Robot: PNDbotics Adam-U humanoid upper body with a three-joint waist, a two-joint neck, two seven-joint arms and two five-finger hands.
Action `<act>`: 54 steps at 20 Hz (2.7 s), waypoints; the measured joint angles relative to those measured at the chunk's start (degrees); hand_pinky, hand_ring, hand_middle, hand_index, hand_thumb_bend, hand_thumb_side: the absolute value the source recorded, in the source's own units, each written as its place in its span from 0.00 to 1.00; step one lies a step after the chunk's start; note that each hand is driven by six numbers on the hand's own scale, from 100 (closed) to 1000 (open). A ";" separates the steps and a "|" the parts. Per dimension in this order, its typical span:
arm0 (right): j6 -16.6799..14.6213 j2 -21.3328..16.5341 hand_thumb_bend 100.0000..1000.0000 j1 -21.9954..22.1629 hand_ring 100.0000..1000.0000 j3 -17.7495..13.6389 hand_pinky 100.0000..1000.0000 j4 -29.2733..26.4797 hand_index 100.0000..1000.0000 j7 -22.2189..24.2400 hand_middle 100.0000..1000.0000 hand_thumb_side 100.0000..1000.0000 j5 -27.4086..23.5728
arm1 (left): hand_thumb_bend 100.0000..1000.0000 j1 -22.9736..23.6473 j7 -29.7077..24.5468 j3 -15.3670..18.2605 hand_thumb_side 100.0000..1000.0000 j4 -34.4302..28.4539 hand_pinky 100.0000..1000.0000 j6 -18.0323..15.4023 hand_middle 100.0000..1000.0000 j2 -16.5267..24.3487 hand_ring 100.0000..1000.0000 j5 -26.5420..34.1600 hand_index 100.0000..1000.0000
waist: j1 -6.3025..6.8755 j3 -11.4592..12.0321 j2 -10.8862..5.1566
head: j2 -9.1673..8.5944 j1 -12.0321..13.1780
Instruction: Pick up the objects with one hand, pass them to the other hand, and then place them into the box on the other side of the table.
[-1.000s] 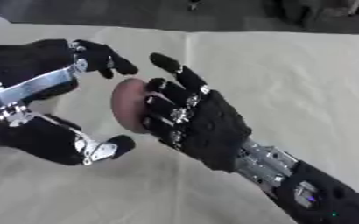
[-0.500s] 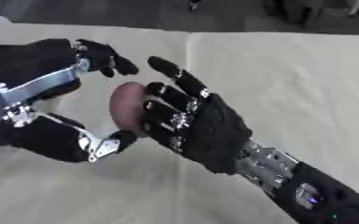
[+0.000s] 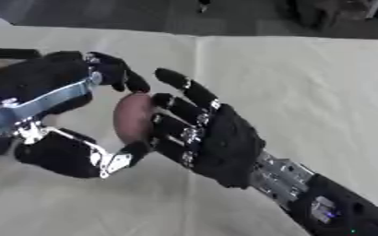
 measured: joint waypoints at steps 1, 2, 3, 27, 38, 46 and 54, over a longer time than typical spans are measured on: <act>-0.05 0.01 0.13 0.00 0.46 0.00 0.69 0.00 0.31 -0.16 0.25 0.00 0.06 | 0.28 0.00 -0.18 -0.05 0.31 0.00 0.86 -0.18 0.72 0.00 0.75 -0.33 0.84 | -0.01 -0.04 0.00 | 0.00 0.00; -0.05 0.01 0.13 -0.01 0.46 0.00 0.68 0.00 0.31 -0.37 0.25 0.00 0.14 | 0.28 0.01 -0.35 -0.06 0.31 0.00 0.86 -0.35 0.72 -0.01 0.75 -0.67 0.84 | -0.02 -0.09 0.00 | 0.00 0.01; -0.09 0.02 0.13 -0.01 0.46 0.00 0.68 0.00 0.31 -0.54 0.25 0.00 0.17 | 0.28 0.02 -0.54 -0.08 0.31 0.00 0.86 -0.54 0.72 -0.01 0.75 -1.00 0.84 | -0.03 -0.12 0.00 | 0.00 0.02; -0.07 0.43 0.07 0.10 0.48 0.15 0.63 0.00 0.36 -2.11 0.31 0.00 0.21 | 0.00 0.47 3.03 -0.75 0.20 -0.07 0.68 3.03 0.28 -1.63 0.35 -3.73 0.42 | -0.20 -0.24 0.01 | -0.03 0.27; 1.93 -2.13 0.67 2.05 0.63 0.50 0.75 -0.01 0.54 1.37 0.58 0.01 3.05 | 0.00 1.66 3.20 -1.03 0.04 -0.28 0.65 3.20 0.18 -0.30 0.26 -3.94 0.28 | -0.37 -0.33 0.00 | -0.03 0.98; 3.95 -4.34 0.67 3.73 0.63 1.06 0.74 -0.01 0.53 -1.94 0.59 0.00 3.79 | 0.00 3.76 3.71 -0.24 0.04 -0.28 0.65 3.71 0.17 1.48 0.24 -4.38 0.26 | -0.53 -0.49 -0.01 | -0.03 1.47; 4.39 -7.09 0.62 7.20 0.64 0.71 0.76 -0.01 0.56 -3.26 0.59 0.00 4.20 | 0.00 7.06 6.16 3.45 0.10 -0.28 0.67 6.17 0.17 5.06 0.23 -4.03 0.27 | -0.68 -0.29 -0.05 | -0.07 1.74</act>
